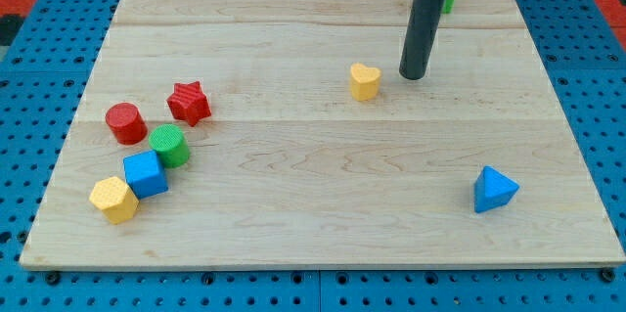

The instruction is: Slide the red star a bit up

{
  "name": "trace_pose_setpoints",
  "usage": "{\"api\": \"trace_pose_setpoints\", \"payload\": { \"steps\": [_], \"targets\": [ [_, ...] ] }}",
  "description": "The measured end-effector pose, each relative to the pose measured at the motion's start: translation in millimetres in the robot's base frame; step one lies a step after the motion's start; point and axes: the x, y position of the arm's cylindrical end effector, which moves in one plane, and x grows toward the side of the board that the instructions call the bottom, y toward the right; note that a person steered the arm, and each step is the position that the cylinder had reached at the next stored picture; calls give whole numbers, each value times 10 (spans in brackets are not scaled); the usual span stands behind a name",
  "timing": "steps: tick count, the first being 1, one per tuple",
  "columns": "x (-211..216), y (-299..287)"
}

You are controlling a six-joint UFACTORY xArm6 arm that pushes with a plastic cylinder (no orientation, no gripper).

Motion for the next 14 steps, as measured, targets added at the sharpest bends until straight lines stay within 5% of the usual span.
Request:
{"api": "trace_pose_setpoints", "payload": {
  "steps": [5, 6, 7, 9, 14],
  "targets": [
    [135, 607],
    [795, -23],
    [958, -1098],
    [913, -2016],
    [977, -2058]
  ]
}}
